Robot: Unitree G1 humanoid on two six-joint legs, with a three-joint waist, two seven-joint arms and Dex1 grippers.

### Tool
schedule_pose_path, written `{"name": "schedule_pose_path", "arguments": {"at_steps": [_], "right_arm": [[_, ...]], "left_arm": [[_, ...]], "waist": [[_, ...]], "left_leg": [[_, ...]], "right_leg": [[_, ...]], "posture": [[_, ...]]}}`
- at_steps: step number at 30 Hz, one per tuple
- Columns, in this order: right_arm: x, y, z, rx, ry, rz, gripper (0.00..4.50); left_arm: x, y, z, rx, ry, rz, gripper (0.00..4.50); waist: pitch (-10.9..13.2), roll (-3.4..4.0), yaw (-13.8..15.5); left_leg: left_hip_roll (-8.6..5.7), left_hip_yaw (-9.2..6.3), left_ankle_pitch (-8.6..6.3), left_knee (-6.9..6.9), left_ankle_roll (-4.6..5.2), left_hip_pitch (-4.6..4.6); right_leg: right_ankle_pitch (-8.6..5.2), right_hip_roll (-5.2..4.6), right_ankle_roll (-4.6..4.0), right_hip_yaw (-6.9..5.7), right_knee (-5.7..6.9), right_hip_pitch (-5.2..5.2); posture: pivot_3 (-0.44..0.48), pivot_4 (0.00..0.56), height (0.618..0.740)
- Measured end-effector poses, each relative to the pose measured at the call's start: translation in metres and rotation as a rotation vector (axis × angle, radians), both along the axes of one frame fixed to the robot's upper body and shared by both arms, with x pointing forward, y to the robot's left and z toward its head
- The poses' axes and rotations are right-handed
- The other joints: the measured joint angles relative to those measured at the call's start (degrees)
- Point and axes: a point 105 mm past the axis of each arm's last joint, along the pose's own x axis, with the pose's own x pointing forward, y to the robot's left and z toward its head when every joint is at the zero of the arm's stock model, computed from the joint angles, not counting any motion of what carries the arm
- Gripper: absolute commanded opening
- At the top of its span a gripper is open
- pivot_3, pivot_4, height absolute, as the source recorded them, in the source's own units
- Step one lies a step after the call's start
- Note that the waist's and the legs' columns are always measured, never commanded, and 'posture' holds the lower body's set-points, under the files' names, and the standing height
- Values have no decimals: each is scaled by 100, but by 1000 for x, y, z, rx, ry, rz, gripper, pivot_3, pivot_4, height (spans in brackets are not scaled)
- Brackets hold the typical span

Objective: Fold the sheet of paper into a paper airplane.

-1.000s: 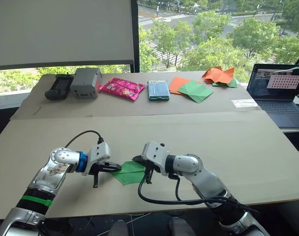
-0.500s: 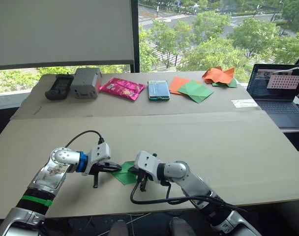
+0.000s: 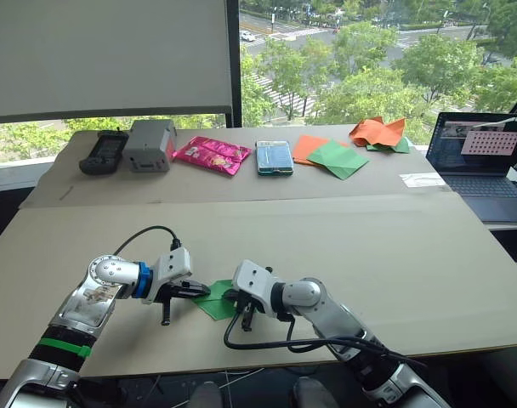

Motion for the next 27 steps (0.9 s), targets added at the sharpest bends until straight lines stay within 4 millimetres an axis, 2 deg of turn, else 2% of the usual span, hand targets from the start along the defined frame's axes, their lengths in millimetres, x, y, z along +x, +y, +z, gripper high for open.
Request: {"name": "schedule_pose_path", "arguments": {"at_steps": [2, 12, 27], "right_arm": [[0, -3, 0, -5, -3, -4, 20], [-1, -18, 0, -14, 16, -44, 20], [0, -45, -1, -36, 73, -131, 20]], "left_arm": [[0, 0, 0, 1, -2, -2, 0], [-1, 0, -2, 1, -2, -5, 0], [-3, -1, -3, 3, -9, -15, 0]], "waist": [[-7, 3, 14], [-13, 7, 126], [-24, 9, 140]], "left_leg": [[0, 1, -16, 0, -26, 0], [-3, 3, -19, 3, -30, -2], [-4, 3, -21, 4, -34, -4]], "right_leg": [[0, -1, 0, 0, -1, 0], [-1, -4, 0, 0, -7, 0], [-2, -7, 0, -1, -18, 2]], "posture": [[0, 150, 718], [0, 150, 718], [0, 150, 718]]}}
